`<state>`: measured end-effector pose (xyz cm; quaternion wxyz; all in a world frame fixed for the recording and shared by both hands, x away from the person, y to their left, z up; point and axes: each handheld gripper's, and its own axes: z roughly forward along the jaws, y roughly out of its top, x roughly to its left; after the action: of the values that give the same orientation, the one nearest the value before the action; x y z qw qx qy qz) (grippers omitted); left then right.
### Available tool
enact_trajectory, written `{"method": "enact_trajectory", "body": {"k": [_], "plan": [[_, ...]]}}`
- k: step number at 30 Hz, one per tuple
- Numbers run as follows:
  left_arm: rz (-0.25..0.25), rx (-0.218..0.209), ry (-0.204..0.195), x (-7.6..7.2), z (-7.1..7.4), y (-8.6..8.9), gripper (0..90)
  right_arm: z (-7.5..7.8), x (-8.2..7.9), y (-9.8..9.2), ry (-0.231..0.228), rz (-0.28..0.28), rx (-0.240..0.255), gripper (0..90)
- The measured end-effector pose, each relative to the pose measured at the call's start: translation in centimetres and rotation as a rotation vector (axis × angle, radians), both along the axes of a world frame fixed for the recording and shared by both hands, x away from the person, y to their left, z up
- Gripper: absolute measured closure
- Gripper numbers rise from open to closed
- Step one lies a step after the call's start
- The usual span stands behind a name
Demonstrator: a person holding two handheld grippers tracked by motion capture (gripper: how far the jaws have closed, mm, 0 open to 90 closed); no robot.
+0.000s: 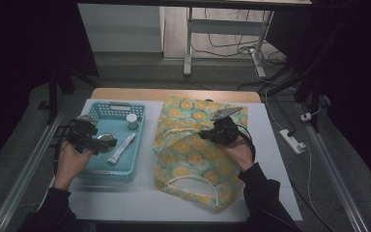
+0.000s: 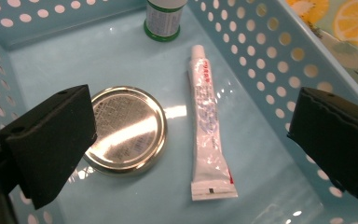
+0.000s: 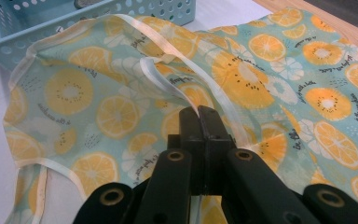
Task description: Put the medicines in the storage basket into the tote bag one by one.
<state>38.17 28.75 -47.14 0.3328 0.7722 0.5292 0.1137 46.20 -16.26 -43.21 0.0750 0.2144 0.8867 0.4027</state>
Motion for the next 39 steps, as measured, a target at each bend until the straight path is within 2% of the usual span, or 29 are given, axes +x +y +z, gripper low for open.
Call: {"method": "enact_trajectory", "body": {"k": [4,7,16,19,24,25,26,29,32,36,39], "plan": [[-0.008,0.025,0.025,1.3,-0.5,-0.1,0.2,0.0,0.0,0.1,0.001,0.001,-0.002,90.0],[-0.011,0.023,0.034,2.2,-0.9,-0.3,0.0,0.0,0.0,0.0,0.003,0.003,-0.003,90.0],[0.013,0.078,0.116,4.7,-2.7,-0.4,0.0,0.0,0.0,-0.1,0.004,0.007,-0.003,90.0],[0.021,0.089,0.136,5.2,-3.2,-0.3,0.0,0.0,0.0,-0.1,0.005,0.008,-0.003,90.0],[0.015,0.142,0.179,5.8,-4.1,-0.6,0.0,0.0,0.0,-0.1,0.006,0.010,-0.004,90.0],[0.010,0.141,0.188,5.9,-4.2,-0.7,0.0,0.0,0.0,-0.2,0.006,0.011,-0.005,90.0],[0.009,0.140,0.206,6.0,-4.4,-0.7,0.0,0.0,0.0,-0.2,0.006,0.012,-0.005,90.0],[0.021,0.174,0.248,6.2,-4.7,-0.9,0.0,0.0,0.1,-0.2,0.008,0.010,-0.003,90.0],[0.038,0.180,0.273,6.3,-4.8,-1.0,0.3,0.0,0.1,-0.3,0.009,0.010,-0.004,90.0],[0.050,0.239,0.322,6.4,-5.0,-1.2,2.7,0.0,0.0,-0.2,0.011,0.011,-0.006,90.0],[0.064,0.249,0.352,6.5,-5.1,-1.3,4.0,0.0,0.0,-0.2,0.009,0.012,-0.005,90.0]]}}
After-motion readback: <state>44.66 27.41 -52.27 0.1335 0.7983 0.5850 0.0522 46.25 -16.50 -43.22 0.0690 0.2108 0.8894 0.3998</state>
